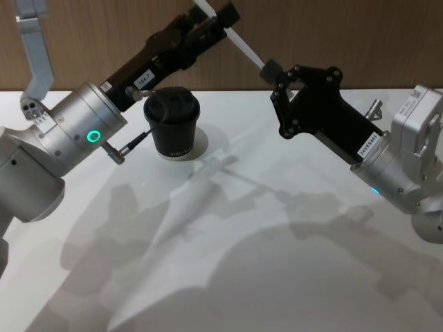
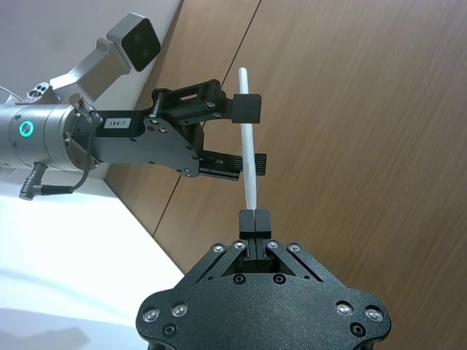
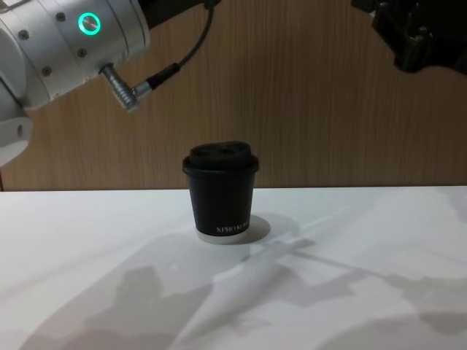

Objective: Pick up the straw with one hand, pass it to the other hand, and insert it into the cup.

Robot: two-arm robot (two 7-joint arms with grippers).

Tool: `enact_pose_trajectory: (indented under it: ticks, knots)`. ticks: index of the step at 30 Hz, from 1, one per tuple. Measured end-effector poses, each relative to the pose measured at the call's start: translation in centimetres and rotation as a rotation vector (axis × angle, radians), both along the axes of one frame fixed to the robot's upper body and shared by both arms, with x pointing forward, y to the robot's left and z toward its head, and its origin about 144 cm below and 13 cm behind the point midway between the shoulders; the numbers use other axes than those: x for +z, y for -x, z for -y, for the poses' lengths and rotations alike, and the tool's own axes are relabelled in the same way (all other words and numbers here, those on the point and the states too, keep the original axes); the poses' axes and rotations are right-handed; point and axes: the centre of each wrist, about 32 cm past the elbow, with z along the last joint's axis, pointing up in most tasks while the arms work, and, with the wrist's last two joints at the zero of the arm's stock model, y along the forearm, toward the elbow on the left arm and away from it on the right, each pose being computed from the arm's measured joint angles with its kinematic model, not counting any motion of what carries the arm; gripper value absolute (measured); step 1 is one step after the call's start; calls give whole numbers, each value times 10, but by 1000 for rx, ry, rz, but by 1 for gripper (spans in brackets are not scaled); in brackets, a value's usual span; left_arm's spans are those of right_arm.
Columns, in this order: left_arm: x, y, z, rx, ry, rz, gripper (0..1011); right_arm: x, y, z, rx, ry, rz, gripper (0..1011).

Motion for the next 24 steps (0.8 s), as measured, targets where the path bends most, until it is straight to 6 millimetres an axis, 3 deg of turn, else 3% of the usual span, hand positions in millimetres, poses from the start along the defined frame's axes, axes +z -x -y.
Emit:
enact_pose_trajectory:
  ticks: [8, 14, 16, 17, 24]
  knots:
    - [-2, -3, 3, -15, 17, -5, 817, 0, 0, 0, 0, 0, 0, 2]
    - [-2, -4, 4, -20, 23, -6, 605, 0, 0, 0, 0, 0, 0, 2]
    - [-2, -4, 5, -22, 26, -6, 590, 0, 0, 0, 0, 0, 0, 2]
    - [-2, -4, 5, -22, 26, -6, 502, 0, 0, 0, 0, 0, 0, 2]
    - [-3, -5, 5, -26, 31, -7, 274, 0, 0, 0, 0, 0, 0, 2]
